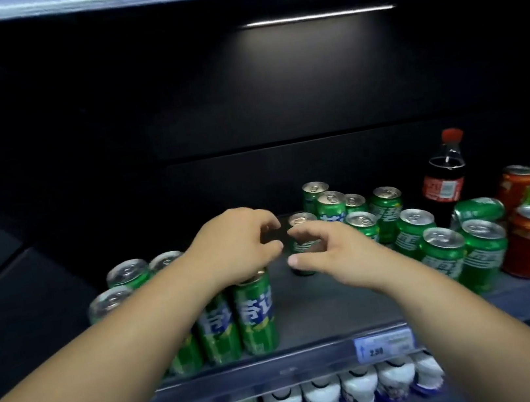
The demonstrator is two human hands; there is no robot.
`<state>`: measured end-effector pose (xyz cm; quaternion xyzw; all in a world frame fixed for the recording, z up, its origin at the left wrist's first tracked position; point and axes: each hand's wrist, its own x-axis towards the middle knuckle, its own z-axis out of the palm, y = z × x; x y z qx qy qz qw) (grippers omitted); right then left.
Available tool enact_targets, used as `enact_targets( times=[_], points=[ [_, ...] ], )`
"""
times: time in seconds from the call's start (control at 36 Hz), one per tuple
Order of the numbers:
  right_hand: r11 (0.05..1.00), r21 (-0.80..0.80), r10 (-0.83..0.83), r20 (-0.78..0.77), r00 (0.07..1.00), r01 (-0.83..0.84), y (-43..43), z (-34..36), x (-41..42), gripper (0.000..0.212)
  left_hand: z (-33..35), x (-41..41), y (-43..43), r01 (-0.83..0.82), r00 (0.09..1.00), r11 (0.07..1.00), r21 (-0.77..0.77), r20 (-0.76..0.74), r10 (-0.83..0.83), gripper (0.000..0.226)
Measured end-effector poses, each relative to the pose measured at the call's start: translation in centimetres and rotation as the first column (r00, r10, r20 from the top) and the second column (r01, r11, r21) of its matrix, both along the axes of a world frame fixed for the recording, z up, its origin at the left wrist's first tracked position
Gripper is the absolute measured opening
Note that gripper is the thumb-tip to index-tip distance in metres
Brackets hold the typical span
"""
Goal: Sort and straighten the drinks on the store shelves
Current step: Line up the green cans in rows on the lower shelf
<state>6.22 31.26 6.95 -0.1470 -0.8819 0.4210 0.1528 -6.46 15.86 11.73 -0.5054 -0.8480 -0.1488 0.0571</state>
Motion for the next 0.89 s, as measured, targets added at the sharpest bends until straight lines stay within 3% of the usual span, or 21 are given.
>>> enact_targets(
  times=[0.28, 0.42, 0.56, 0.69, 0.89],
  points=[
    [0.950, 0.265, -0.171, -0.003, 0.985, 0.165, 8.9, 3.3, 11.7, 0.056, -1.6, 6.6, 9.8, 0.138, 0.990, 0.987, -0.079, 0.048, -0.134, 0.048],
    [0.894, 0.394, -0.256, 0.065, 0.964, 0.211, 14.0, 2.1, 17.0, 0.067, -4.9, 11.3, 14.4, 0.223, 0.961, 0.974, -0.023, 0.173, -0.216, 0.065],
    [0.871, 0.466, -0.241, 0.131, 0.962, 0.155, 17.4, -0.2, 18.7, 0.076, -7.6, 14.0, 17.9, 0.157, 0.956, 0.987, 0.022, 0.248, -0.157, 0.074],
    [0.868, 0.487, -0.180, 0.127, 0.976, 0.096, 18.9, -1.9, 18.7, 0.067, -8.6, 15.4, 19.1, 0.065, 0.946, 0.987, 0.150, 0.305, -0.108, 0.084],
    [0.859, 0.498, -0.193, 0.104, 0.976, 0.117, 19.9, -1.7, 18.5, 0.067, -8.8, 16.9, 20.5, -0.003, 0.942, 0.987, 0.159, 0.331, -0.051, 0.068]
  ],
)
